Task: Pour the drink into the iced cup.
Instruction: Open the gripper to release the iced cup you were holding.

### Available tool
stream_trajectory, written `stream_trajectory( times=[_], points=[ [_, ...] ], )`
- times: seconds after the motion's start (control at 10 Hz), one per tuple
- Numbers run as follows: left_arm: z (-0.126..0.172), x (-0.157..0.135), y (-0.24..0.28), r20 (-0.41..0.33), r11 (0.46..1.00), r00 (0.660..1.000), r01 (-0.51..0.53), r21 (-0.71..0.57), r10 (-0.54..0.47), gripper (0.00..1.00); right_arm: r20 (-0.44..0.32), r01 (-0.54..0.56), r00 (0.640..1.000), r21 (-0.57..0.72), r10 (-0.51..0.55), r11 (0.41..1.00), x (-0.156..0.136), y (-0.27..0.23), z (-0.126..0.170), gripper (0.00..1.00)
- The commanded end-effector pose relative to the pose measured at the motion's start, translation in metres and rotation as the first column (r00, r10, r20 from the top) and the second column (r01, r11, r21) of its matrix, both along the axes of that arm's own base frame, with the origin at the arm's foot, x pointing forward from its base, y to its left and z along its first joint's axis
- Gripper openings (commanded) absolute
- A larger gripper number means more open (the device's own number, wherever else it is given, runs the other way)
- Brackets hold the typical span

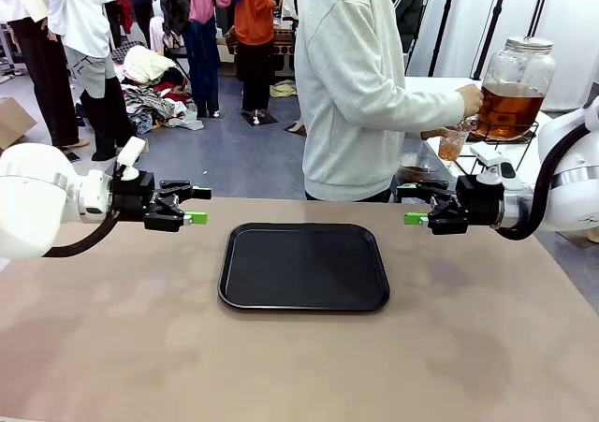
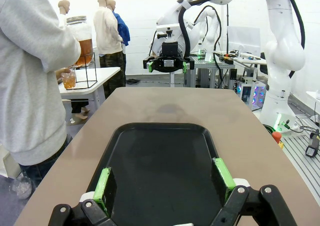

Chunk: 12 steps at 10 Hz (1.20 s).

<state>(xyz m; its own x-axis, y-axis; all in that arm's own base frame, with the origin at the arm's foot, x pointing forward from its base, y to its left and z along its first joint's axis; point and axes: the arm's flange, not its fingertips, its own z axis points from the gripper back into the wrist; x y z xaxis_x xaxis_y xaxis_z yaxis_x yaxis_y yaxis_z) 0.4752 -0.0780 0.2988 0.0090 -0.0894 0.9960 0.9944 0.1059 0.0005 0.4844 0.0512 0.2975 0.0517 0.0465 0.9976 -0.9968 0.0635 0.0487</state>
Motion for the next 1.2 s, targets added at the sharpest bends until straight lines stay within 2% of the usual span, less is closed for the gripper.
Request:
stream_trajectory(
  times=[0.0,1.1],
  points=[
    [0.0019,-0.0002,-0.0009,-0.002,1.0,1.0,-0.002,0.0,0.002,1.0,0.005,0.003,1.0,-0.006,-0.003,1.0,0.0005,-0.0002,0.0019,1.0],
    [0.0019,-0.0002,-0.0009,-0.002,1.0,1.0,-0.002,0.0,0.002,1.0,0.005,0.003,1.0,-0.006,-0.003,1.0,0.0005,-0.0002,0.0019,1.0]
  ],
)
